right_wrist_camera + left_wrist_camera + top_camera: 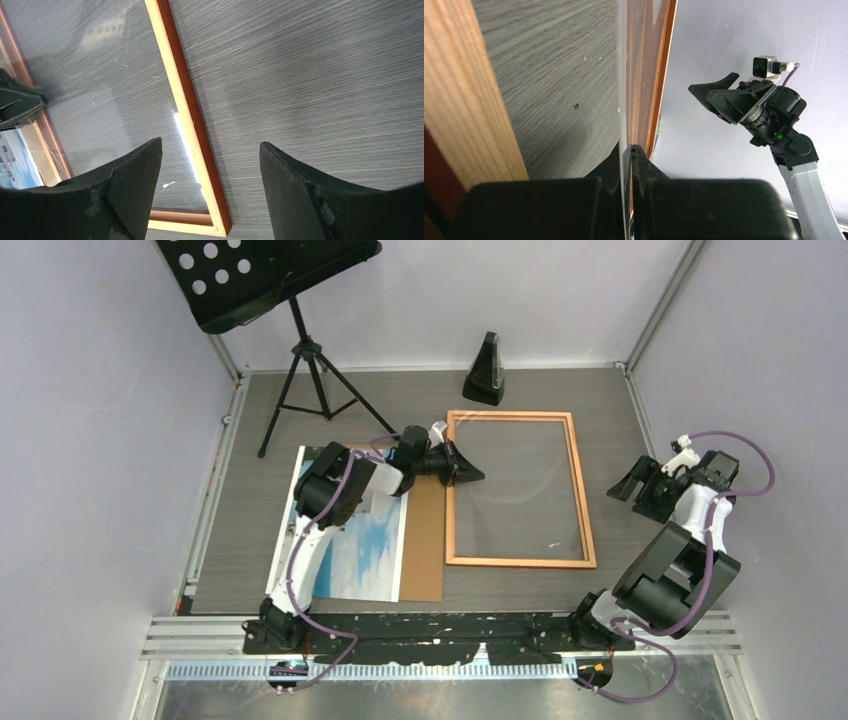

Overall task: Put the photo into the frame
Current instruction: Place the photo frame item in the photo frame.

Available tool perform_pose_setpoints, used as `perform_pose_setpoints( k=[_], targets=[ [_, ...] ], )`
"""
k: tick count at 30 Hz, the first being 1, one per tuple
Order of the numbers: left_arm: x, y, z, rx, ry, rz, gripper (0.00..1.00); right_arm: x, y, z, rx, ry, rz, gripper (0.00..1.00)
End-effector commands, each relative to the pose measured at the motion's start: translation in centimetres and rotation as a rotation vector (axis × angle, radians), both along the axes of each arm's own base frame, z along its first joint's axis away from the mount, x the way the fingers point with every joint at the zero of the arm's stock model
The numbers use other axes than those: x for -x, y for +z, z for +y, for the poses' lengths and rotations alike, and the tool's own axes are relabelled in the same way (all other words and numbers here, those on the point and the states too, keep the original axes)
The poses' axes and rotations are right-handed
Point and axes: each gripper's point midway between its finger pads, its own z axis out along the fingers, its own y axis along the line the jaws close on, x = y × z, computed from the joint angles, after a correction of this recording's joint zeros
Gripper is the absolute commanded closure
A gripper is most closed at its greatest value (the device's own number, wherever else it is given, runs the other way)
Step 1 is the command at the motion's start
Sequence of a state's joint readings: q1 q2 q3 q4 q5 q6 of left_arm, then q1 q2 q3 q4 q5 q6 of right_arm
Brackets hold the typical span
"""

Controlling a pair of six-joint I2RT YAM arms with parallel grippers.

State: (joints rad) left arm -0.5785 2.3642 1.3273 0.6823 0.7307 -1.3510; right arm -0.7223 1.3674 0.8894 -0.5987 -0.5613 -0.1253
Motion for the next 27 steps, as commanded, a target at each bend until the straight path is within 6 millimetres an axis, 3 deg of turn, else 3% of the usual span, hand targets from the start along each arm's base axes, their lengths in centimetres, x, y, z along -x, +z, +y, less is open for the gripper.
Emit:
perform_pose_setpoints(
  k=[1,17,27],
  targets=[
    [-0.4,0.9,0.7,-0.014,0.004,-0.025,1.00,-0.2,0.4,-0.1,0.001,0.002,-0.023,0.23],
    [0.0,0.7,-0.1,-0.009,-0.006,-0.009,1.00,-0.5,0.2,0.3,-0.021,0.015,-0.023,0.23],
    [0.3,0.8,-0.6,0.017,0.012,0.057,1.00,-2.2,-1.8,2.5,0.029,0.123,0.069,0.23]
  ],
)
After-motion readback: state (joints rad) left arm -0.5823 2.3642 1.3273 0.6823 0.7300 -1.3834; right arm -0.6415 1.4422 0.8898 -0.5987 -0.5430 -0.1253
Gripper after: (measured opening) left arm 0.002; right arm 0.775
